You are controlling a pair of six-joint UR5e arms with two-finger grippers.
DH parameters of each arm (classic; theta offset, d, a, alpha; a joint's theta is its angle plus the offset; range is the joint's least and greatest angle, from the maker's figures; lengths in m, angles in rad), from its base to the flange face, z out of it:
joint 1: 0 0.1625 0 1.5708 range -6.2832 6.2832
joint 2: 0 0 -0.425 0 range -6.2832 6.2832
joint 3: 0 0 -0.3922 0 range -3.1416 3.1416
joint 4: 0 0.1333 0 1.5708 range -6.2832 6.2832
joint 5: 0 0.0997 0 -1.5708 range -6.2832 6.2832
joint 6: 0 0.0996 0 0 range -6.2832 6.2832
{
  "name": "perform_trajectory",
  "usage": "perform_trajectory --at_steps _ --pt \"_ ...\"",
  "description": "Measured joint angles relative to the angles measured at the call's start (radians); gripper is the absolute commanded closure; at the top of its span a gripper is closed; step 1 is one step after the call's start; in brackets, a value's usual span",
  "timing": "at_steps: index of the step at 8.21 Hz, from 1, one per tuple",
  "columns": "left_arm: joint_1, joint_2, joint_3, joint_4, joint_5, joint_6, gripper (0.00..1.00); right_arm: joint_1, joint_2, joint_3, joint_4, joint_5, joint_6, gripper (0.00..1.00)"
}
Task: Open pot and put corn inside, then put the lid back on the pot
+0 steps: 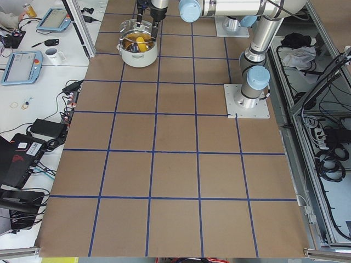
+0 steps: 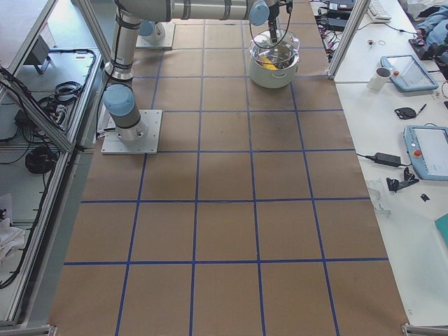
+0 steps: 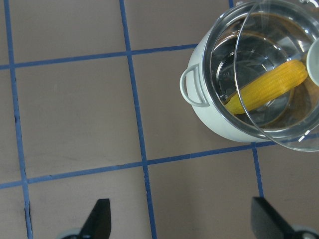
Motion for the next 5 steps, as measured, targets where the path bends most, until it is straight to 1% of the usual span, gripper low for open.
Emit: perform_trajectory --at_steps 2,3,5 --pt "-0.007 0.025 -0.056 -0.042 0.050 -0.079 0.00 0.003 0.028 -0.010 -0.013 0.000 0.007 0.47" --pt "-0.008 0.042 -0.089 -0.053 0.063 -0.100 0.00 0.003 0.038 -0.015 -0.014 0.000 0.005 0.47" --pt "-0.009 0.071 -0.121 -0.094 0.079 -0.142 0.00 0.004 0.049 -0.024 -0.015 0.000 0.004 0.47"
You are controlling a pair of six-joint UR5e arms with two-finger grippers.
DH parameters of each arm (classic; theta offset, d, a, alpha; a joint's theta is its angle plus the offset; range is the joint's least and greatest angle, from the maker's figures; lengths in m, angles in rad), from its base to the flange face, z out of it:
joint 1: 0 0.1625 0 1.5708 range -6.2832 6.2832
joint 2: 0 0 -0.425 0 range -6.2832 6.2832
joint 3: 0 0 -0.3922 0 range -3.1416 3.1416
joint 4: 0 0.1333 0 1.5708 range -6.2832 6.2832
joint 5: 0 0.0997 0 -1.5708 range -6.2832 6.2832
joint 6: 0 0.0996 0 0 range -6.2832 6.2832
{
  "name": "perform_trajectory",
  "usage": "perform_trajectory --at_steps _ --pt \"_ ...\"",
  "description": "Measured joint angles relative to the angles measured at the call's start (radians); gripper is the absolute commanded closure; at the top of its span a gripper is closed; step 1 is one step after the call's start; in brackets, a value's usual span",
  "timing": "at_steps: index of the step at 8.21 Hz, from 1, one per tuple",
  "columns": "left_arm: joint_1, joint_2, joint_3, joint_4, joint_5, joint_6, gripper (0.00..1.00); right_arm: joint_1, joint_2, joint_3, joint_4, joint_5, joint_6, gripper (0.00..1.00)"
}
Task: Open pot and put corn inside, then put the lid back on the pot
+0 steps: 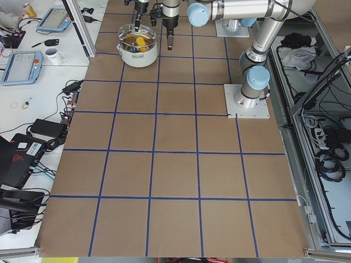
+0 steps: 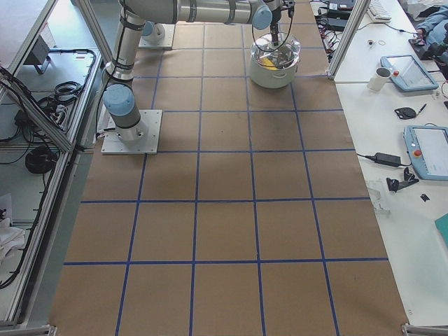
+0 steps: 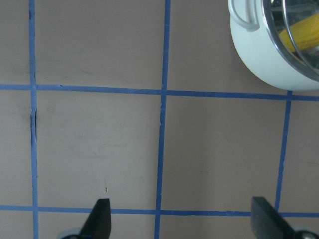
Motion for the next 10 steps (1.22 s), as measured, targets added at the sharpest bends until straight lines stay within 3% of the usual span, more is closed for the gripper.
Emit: perform_trajectory --at_steps 10 --pt "0.001 0.008 -0.005 -0.033 0.007 -0.028 0.00 0.000 0.010 0.000 -0.012 0.001 -0.014 0.47"
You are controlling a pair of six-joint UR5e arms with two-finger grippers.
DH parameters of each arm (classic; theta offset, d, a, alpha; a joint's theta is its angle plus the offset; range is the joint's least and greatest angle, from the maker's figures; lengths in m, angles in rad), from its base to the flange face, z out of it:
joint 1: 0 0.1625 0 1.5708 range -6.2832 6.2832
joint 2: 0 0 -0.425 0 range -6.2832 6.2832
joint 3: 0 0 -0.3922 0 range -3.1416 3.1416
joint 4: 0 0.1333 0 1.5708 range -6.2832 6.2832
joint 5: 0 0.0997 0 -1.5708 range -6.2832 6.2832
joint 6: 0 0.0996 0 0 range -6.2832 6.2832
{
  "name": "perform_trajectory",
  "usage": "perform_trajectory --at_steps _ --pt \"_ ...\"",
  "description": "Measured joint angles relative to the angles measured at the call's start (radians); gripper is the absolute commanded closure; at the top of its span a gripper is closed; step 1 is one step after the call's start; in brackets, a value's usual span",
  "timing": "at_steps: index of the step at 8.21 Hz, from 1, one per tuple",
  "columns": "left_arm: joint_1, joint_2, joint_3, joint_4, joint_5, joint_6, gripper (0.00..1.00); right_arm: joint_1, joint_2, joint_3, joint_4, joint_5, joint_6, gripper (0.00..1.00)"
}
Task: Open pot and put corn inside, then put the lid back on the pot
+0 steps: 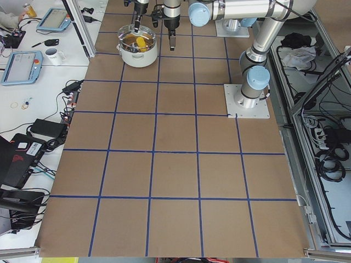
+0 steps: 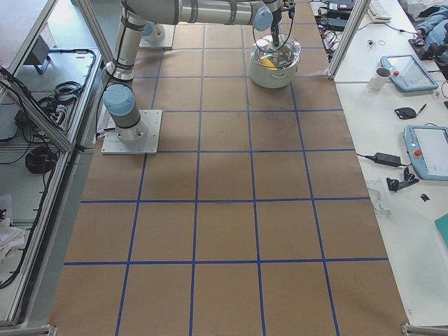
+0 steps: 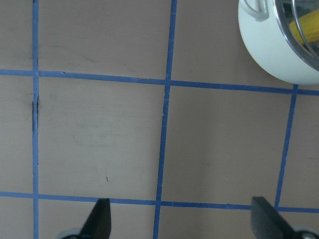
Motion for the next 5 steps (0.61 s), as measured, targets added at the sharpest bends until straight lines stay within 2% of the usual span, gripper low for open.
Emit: perform_trajectory --at_steps 3,5 --pt "0.000 -0.002 -0.002 -0.006 0.000 0.001 0.00 0.002 0.001 0.007 0.000 0.000 0.000 0.44" --pt "0.001 -0.007 -0.002 -0.009 0.000 0.002 0.00 0.003 0.002 0.009 0.000 0.000 -0.001 0.32"
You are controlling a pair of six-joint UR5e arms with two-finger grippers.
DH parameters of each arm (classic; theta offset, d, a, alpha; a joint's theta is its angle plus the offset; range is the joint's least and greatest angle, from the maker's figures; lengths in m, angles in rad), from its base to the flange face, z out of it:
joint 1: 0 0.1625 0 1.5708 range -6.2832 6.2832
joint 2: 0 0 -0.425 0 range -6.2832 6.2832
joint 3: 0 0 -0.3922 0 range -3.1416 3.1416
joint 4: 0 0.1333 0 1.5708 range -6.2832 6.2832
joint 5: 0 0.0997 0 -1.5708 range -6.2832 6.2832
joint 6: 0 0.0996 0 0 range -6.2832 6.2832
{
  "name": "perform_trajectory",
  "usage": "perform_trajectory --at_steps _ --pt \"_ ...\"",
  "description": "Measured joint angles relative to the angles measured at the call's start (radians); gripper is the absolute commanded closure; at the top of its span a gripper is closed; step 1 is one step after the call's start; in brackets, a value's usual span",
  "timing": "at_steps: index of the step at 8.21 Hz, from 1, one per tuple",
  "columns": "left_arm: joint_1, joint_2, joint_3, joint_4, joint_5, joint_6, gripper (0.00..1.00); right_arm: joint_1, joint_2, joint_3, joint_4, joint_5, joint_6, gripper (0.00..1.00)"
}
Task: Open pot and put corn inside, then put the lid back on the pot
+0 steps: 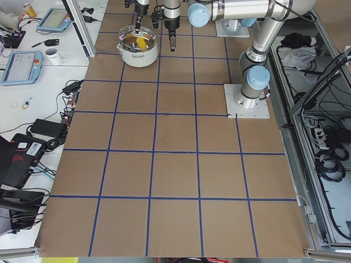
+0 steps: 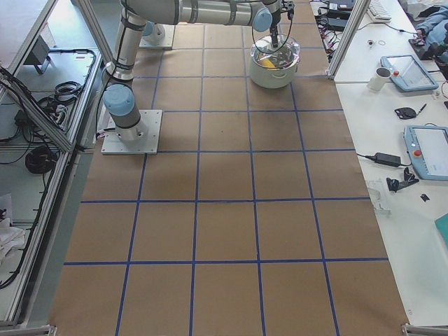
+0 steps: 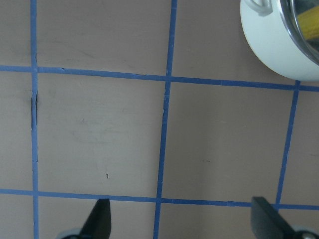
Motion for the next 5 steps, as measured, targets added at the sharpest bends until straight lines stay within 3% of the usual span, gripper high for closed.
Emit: perform_trajectory --at_steps 2,5 --pt "0.001 -0.003 0.000 -0.001 0.001 0.000 0.00 0.000 0.001 0.001 0.001 0.001 0.003 0.19" --pt "0.002 -0.006 0.000 -0.002 0.070 0.008 0.00 0.000 0.005 0.001 0.001 0.004 0.003 0.19"
